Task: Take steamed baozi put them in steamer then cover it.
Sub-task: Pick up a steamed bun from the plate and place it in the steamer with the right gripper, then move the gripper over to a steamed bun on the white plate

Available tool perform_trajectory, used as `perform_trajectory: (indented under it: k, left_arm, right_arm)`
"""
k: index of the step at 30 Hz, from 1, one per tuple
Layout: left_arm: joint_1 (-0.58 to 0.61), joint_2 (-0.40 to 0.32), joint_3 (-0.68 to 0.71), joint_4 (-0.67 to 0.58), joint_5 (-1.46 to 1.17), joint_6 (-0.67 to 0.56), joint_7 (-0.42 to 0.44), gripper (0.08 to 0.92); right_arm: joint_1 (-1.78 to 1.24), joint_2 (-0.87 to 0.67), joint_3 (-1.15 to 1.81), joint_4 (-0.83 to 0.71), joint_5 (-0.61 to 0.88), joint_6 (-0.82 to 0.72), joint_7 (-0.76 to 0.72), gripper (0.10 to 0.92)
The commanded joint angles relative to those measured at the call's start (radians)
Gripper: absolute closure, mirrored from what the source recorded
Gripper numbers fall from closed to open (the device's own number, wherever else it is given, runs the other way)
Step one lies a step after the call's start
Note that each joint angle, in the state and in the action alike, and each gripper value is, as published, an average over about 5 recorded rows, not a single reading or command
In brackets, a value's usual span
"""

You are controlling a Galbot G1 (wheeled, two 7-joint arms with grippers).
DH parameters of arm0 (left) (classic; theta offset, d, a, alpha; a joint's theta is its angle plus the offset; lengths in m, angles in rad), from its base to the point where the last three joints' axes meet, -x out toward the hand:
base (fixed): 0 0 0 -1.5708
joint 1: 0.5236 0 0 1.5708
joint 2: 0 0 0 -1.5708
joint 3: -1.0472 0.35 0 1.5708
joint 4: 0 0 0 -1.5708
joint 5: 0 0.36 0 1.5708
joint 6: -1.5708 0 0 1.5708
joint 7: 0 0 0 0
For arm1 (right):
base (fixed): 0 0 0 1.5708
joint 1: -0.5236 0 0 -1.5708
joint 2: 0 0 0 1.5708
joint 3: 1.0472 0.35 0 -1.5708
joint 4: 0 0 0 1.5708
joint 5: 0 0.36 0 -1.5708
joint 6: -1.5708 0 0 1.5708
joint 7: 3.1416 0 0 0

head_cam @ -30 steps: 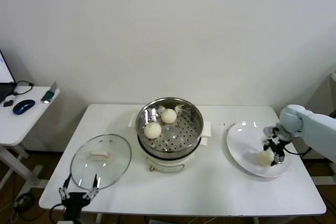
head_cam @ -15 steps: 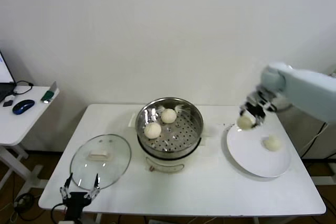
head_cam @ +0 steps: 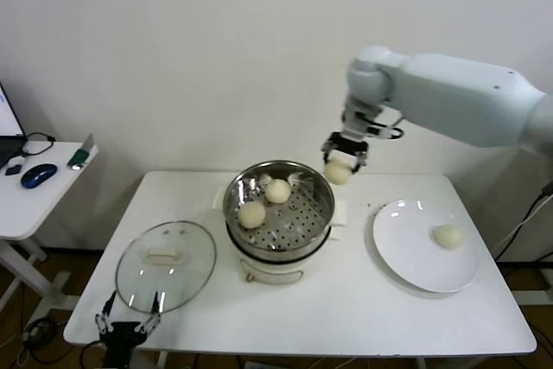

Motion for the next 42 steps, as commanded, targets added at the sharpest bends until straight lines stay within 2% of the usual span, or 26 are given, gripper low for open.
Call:
perform_trajectory:
  k: [1,15,25,33,39,42]
  left_arm:
    - [0.0,0.005,0.001,-0.006,-0.002,0.002,0.001,0.177]
    - [-0.007,0.015,-0.001,0.015,-0.01,-0.005,0.001,0.177]
    - [-0.009,0.014,0.0,0.027,-0.009,-0.011,0.001,0.177]
    - [-0.006,0.011,-0.001,0.029,-0.01,-0.015,0.0,0.177]
    - [-0.004,0.013,-0.004,0.026,-0.01,-0.015,0.0,0.177]
    - [-0.004,0.013,-0.004,0.023,-0.01,-0.015,0.0,0.177]
  right_arm:
    - [-0.097,0.23,0.007,0.033,-0.074,0.067,-0.01,0.347]
    - [-0.195,0.235,-0.024,0.082,-0.123,0.054,-0.015,0.339]
    - [-0.21,0.252,-0.013,0.048,-0.132,0.044,-0.01,0.333]
    - [-0.173,0.241,0.003,0.03,-0.116,0.037,-0.028,0.214]
    - [-0.099,0.189,0.023,-0.04,-0.025,-0.001,-0.02,0.203]
    - [-0.026,0.142,-0.036,-0.103,0.126,-0.101,0.027,0.202]
